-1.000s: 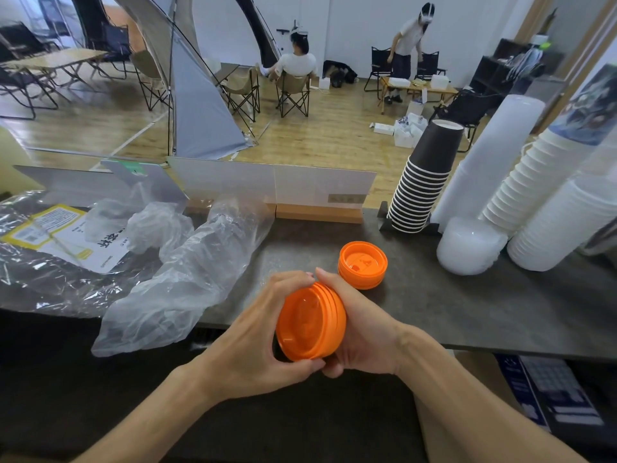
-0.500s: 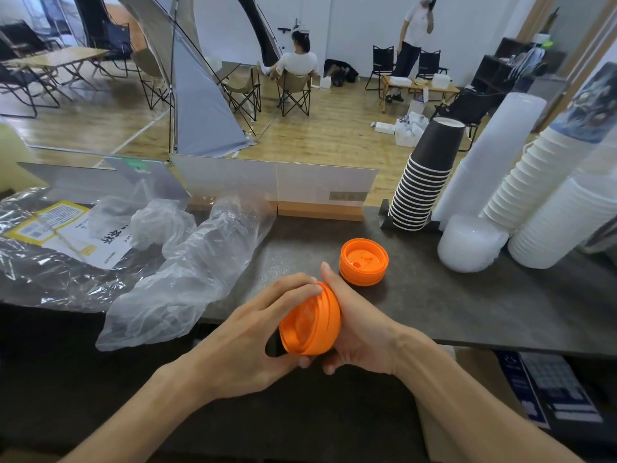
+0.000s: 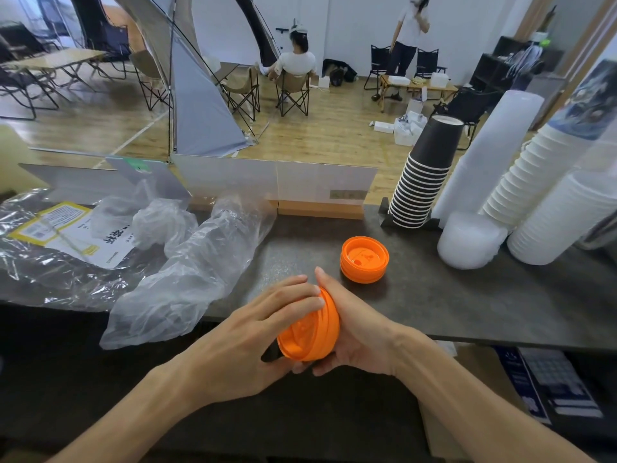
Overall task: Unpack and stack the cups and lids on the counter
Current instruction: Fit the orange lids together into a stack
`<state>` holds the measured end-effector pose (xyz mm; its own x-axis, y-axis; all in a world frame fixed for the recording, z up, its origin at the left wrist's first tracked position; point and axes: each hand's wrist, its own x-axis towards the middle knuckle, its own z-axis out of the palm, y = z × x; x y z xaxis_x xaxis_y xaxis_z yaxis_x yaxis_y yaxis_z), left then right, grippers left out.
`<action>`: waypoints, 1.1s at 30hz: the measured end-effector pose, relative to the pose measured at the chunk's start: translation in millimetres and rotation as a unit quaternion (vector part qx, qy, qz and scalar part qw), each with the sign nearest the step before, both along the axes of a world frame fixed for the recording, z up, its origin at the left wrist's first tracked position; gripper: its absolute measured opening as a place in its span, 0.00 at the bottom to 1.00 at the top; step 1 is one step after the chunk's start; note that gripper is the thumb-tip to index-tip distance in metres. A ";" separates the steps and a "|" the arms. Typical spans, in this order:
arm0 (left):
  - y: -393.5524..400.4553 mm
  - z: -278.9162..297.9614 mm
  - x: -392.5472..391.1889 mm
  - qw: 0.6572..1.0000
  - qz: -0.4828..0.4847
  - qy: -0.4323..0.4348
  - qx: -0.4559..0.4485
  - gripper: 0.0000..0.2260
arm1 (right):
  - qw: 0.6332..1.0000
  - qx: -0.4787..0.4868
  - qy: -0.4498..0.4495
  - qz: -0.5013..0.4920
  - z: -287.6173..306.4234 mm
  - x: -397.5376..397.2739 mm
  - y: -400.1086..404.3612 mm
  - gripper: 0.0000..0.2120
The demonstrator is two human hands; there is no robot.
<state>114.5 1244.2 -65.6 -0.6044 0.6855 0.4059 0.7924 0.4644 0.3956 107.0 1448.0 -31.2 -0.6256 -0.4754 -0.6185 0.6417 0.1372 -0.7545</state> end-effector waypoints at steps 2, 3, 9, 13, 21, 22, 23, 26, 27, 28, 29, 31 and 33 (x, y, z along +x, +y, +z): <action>-0.4 -0.5 0.6 1.000 0.001 0.007 0.004 0.37 | 1.000 0.002 0.010 -0.016 1.5 1.6 -2.1 0.30; -0.3 -0.3 1.2 1.000 0.004 0.010 0.009 0.37 | 0.999 0.000 0.019 -0.037 2.4 2.6 -3.5 0.27; 4.1 0.1 1.1 0.999 0.017 0.020 0.047 0.38 | 0.993 -0.009 0.060 -0.105 6.4 5.2 -10.3 0.24; 2.7 -1.1 -1.0 0.998 0.027 -0.011 0.055 0.40 | 0.989 -0.001 0.087 -0.118 6.6 6.4 -11.5 0.22; 5.5 -1.9 0.3 0.992 0.052 -0.071 0.093 0.40 | 0.981 0.017 0.138 -0.136 3.9 8.1 -13.9 0.17; 5.6 -1.8 -0.3 0.990 0.052 -0.081 0.100 0.40 | 0.980 0.017 0.144 -0.135 4.0 7.8 -14.2 0.16; 5.5 -1.5 -0.9 0.989 0.051 -0.093 0.106 0.40 | 0.979 0.017 0.151 -0.134 3.4 7.3 -14.3 0.16; 4.9 -0.7 -3.1 0.983 0.054 -0.123 0.125 0.40 | 0.975 0.016 0.180 -0.131 0.0 5.5 -15.6 0.14; 4.4 -0.9 -3.2 0.980 0.055 -0.136 0.132 0.39 | 0.972 0.018 0.189 -0.135 -2.0 5.0 -16.1 0.13; 4.1 -1.1 -3.3 0.978 0.055 -0.146 0.137 0.39 | 0.970 0.021 0.197 -0.138 -2.5 4.8 -16.9 0.12; 4.1 -1.2 -3.8 0.977 0.055 -0.150 0.138 0.39 | 0.969 0.023 0.203 -0.138 -3.4 4.6 -17.4 0.12; 3.6 -0.7 -5.7 0.978 0.056 -0.152 0.131 0.39 | 0.971 0.020 0.199 -0.134 -4.3 3.3 -17.7 0.14; 2.8 2.2 -8.4 0.979 0.051 -0.156 0.122 0.39 | 0.977 -0.003 0.168 -0.130 -5.1 2.1 -15.7 0.15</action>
